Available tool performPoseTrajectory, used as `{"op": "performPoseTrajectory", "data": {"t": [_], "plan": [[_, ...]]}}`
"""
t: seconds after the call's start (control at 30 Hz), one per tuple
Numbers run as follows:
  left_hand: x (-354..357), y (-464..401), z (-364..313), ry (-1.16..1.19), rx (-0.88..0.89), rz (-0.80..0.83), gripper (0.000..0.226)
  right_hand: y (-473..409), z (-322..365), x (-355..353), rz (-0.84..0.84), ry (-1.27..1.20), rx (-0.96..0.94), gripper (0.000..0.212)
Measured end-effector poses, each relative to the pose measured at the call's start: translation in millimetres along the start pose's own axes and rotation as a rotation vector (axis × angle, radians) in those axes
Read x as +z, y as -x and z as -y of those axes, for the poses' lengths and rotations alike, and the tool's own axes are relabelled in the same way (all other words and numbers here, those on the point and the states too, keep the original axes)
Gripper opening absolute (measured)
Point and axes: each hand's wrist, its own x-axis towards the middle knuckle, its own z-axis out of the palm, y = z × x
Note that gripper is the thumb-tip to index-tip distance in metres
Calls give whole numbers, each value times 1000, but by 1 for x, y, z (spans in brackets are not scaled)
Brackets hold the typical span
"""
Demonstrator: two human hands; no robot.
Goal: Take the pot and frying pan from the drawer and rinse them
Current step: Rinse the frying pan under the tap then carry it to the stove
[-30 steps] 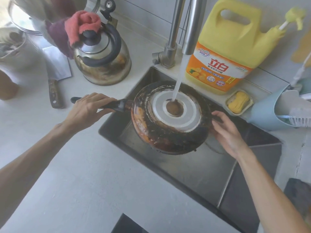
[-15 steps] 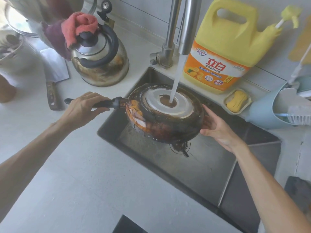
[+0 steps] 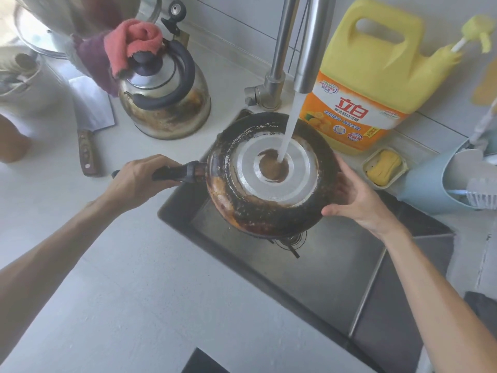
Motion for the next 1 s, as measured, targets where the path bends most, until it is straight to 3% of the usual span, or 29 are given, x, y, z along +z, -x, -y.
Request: {"op": "performPoseTrajectory", "data": {"t": [0.17, 0.27, 0.53, 0.7, 0.83, 0.93, 1.0], "plan": [[5, 2, -1, -42, 28, -53, 32, -4, 3, -1, 2, 102, -45, 116], [-4, -2, -2, -92, 175, -82, 36, -4, -3, 1, -2, 96, -26, 116], [-35, -19, -24, -237, 396, -124, 37, 10, -30, 4, -13, -162, 108, 116], [-16, -14, -19, -36, 265, -80, 35, 10, -12, -8, -42, -168, 61, 122], [12, 1, -19, 93, -47, -68, 62, 2, 11, -18, -24, -63, -30, 113], [23, 11, -17, 135, -138, -92, 47, -2, 19, -18, 12, 40, -39, 110], [19, 15, -13, 89, -105, -117, 37, -4, 18, -15, 35, 96, -38, 113]]}}
